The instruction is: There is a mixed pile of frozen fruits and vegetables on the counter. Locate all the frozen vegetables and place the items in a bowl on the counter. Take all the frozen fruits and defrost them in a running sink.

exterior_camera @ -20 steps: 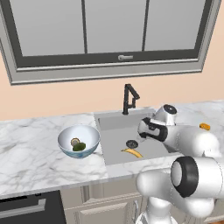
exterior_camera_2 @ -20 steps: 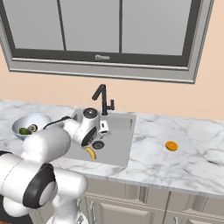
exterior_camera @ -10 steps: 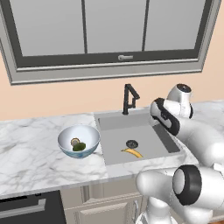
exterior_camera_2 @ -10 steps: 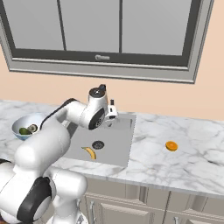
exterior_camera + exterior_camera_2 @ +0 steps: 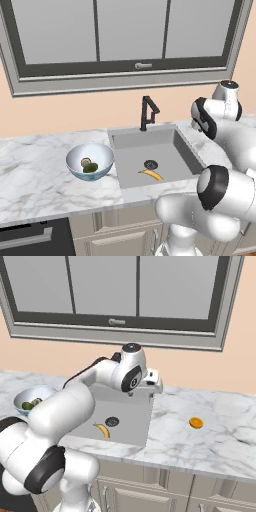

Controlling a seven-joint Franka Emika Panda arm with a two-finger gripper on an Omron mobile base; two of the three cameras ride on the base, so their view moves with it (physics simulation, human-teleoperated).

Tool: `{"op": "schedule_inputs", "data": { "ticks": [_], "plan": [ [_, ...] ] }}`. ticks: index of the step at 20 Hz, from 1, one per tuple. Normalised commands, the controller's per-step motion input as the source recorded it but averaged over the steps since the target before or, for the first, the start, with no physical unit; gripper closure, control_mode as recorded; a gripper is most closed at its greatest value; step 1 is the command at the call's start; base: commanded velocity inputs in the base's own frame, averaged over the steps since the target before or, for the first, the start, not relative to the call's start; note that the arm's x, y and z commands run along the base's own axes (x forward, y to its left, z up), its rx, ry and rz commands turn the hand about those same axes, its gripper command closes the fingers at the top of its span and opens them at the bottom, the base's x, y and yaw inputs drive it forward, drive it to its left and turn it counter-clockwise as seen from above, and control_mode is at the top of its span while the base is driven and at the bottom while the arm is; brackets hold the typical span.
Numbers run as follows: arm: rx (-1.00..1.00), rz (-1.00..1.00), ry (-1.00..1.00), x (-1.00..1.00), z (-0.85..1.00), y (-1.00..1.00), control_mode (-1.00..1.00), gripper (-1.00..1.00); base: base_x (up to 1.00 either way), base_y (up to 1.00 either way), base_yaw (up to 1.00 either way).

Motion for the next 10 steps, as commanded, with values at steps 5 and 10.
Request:
{"op": "schedule_inputs", "data": {
  "ticks": [5,10],
  "plan": [
    [0.02,-0.43,0.10,-0.10,0.01,-0.71,-1.00,-1.00,0.00,0.00,0.00],
    [0.10,0.02,0.00,0.01,0.00,-0.72,-1.00,-1.00,0.00,0.00,0.00]
  ]
}}
